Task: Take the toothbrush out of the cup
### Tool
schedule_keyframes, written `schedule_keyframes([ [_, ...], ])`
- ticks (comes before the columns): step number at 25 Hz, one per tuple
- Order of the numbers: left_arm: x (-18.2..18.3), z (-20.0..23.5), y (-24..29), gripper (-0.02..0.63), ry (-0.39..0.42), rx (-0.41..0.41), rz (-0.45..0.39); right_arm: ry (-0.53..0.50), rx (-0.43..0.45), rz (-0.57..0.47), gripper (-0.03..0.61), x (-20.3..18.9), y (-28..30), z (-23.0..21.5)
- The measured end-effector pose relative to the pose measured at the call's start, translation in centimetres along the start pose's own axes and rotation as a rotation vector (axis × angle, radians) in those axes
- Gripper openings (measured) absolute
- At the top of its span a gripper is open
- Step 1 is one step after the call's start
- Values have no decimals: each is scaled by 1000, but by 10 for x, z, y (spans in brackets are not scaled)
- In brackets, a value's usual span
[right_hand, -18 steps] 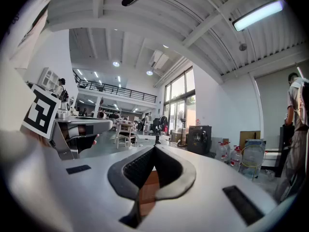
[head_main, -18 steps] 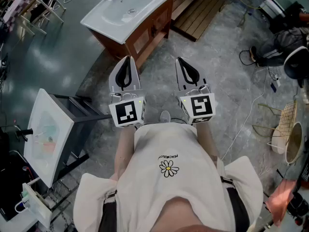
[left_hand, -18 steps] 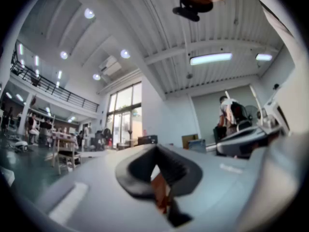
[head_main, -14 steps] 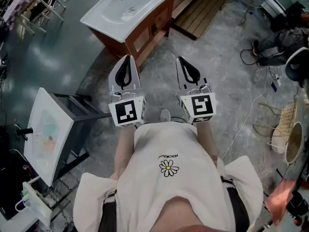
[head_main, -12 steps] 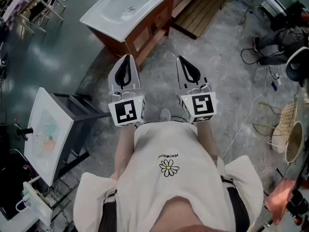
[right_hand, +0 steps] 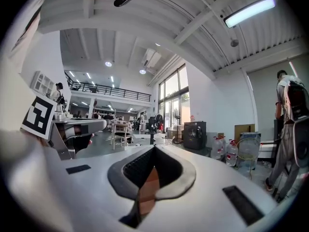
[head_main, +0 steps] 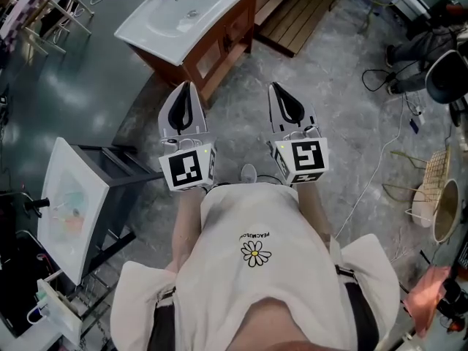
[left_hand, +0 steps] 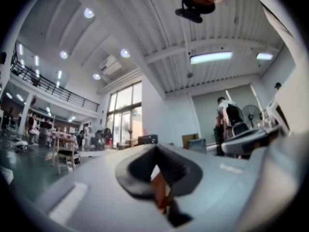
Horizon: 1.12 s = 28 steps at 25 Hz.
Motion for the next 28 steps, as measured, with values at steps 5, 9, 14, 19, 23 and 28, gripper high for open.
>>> schedule_keyframes([
  [5,-1,-3,6,8,-34,1,-3,29,-18,31,-2,-6,0,-9],
  [9,-3,-7,11,8,-69,1,3,70,-10,29,-2,-10,1,-20],
  [14,-2,-10,25,8,-64,-10,5,103,14,35,-2,-14,7,-29],
  [19,2,-12,46,8,-66,-29,-13,105,8,43,-2,-15,19,-43],
  [23,-4,-6,82,8,-73,-28,-2,101,-45,58,-2,-13,38,-69],
  [28,7,-3,142,7,-79,-46,-33,89,-81,55,-2,-2,69,-102],
])
Point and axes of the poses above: the fingertips, and each gripper's own axes: y forward along the fingers, z to its left, x out of its top, the point moved 7 cm from there along -y, backward along the fingers, and after that the axes turned 10 degrees about z, right-handed, at the moved point
